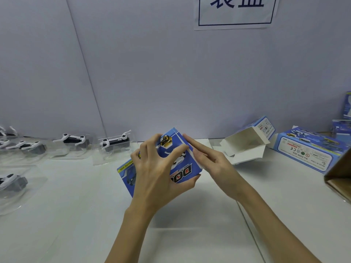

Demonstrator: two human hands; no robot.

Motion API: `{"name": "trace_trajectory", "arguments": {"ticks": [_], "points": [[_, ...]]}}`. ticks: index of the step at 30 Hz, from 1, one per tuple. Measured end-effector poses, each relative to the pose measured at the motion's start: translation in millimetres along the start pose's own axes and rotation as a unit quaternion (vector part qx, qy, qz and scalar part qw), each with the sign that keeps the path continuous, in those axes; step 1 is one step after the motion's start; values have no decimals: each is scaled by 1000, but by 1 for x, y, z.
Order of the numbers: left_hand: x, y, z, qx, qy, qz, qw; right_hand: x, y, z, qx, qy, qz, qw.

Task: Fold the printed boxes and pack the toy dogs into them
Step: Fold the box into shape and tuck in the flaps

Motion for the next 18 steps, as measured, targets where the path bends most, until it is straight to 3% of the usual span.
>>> {"name": "trace_trajectory", "arguments": {"ticks": [10,18], "points": [[0,-1,2,-39,-9,3,999,22,-2,1,-36,-57,-45,997],[4,2,-2,-42,-49,-16,998,24,-5,-2,-82,-43,-127,988]]}}
Point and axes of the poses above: each hand's wrist, its own z-axis towards the middle knuckle, its own x-axis out of the palm, y = z × x, the point moved 2 cm from there along z, towards the middle knuckle, and after that the axes turned 12 degrees about -z, right-handed, at the moved point
